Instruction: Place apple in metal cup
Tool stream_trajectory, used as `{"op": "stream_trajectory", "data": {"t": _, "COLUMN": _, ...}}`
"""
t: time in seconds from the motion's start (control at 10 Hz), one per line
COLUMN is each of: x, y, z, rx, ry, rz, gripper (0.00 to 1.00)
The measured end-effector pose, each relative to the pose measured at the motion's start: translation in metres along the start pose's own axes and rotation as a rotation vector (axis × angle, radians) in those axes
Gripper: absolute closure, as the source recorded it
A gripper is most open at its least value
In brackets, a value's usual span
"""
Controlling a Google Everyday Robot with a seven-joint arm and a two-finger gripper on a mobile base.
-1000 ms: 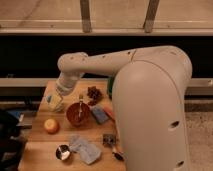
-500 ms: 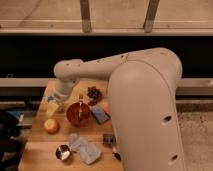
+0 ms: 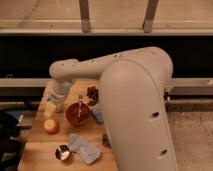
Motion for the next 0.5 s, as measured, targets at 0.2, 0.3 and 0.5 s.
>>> {"op": "stream_trajectory", "data": {"t": 0.2, "x": 0.008, "y": -0.003, "z": 0.019, "rx": -0.026, "ry": 0.016, "rz": 0.024, "gripper": 0.23}}
{"op": "stream_trajectory", "data": {"t": 0.3, "x": 0.009, "y": 0.001, "z": 0.030, "rx": -0.047, "ry": 0.025, "rz": 0.033, "gripper": 0.23}}
{"op": "stream_trajectory", "data": {"t": 0.5, "x": 0.013, "y": 0.007, "z": 0.047, "rx": -0.082, "ry": 0.042, "rz": 0.049, "gripper": 0.23}}
